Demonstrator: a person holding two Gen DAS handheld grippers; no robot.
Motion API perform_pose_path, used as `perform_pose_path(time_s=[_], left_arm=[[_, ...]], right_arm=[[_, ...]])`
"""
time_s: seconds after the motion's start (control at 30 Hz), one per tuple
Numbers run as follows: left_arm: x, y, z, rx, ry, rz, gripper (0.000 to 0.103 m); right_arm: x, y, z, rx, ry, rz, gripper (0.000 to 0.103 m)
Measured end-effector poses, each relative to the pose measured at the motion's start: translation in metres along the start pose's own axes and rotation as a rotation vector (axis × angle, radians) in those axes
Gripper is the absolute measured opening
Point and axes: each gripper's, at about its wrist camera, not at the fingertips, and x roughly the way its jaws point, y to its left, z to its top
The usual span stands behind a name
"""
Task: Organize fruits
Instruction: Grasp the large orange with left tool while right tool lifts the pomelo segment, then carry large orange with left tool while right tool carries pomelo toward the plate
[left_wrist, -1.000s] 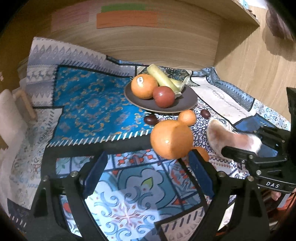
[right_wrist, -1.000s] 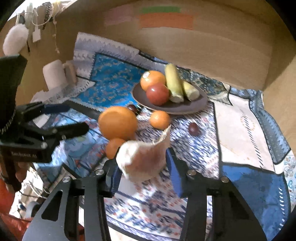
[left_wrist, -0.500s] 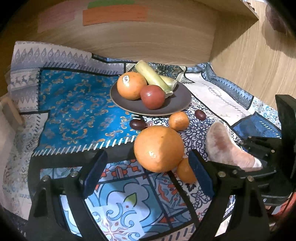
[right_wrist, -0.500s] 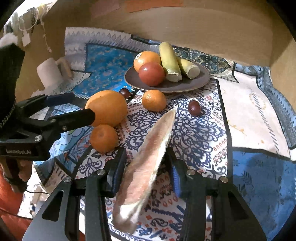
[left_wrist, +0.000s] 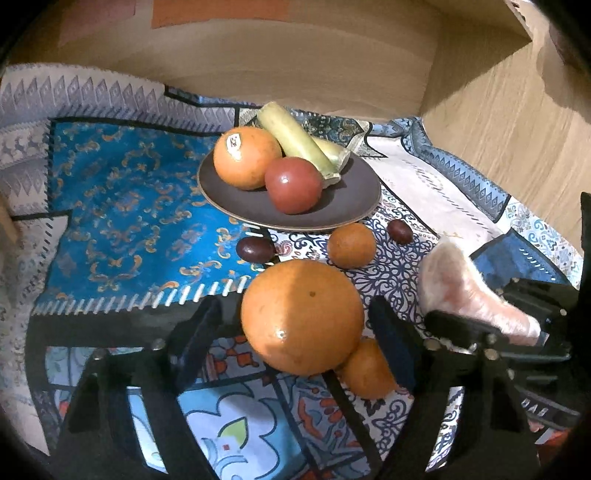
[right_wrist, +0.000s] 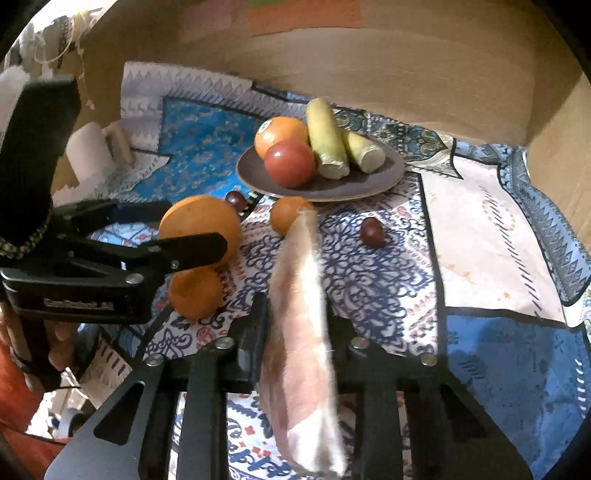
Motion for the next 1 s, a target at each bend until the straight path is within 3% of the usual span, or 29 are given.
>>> perform_pose_path(time_s=[0.2, 0.53, 1.0], left_arm=[[0.007, -0.003, 0.000, 0.001, 0.015, -0.015, 0.066], [-0.004, -0.001, 0.009, 0.007, -0.011, -0.018, 0.065], [-0.021, 0.009, 0.056, 0.015, -0.106, 0.014, 0.065]], right_arm=[[-0.005, -0.009, 0.004, 0.022, -0.021, -0.024, 0.023], [-0.020, -0.018, 0.027, 0.022, -0.097, -0.048, 0.023], [-0.023, -0.026, 0.059, -0.005, -0.147, -0.030, 0.022]])
